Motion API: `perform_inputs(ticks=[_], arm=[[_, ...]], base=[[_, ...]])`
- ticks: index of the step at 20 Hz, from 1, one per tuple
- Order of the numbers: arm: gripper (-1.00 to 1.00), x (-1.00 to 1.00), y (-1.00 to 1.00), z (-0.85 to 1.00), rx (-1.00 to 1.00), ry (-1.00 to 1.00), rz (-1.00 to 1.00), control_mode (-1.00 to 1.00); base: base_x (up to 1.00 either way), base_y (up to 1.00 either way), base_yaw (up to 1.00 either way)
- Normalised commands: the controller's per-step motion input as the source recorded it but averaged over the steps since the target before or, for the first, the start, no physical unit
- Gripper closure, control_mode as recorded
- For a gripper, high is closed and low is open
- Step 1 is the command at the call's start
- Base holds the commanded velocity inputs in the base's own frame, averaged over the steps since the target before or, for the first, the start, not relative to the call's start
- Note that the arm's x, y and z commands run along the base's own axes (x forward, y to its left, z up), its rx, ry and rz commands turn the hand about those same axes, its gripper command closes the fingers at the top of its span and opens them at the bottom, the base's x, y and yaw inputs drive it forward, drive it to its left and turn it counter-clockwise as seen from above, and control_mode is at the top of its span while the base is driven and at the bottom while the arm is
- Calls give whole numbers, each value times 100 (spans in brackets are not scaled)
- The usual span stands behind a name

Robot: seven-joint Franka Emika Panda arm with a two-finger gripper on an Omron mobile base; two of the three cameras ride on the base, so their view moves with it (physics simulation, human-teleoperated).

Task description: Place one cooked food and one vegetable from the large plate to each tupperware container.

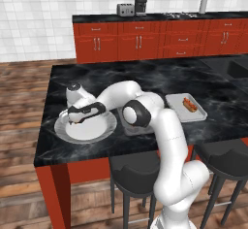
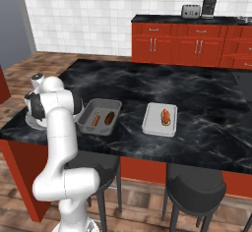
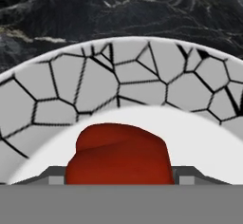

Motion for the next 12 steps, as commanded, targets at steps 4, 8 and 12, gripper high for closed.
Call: perform_inputs(ticks=[4,8,12], arm=[[100,0,0,0,0,0,4,-100],[100,0,-6,4,0,0,1,-100],[100,-16,-45,47,1,-1,-2,-100]], base=[[0,0,0],[0,0,0],[0,0,0]])
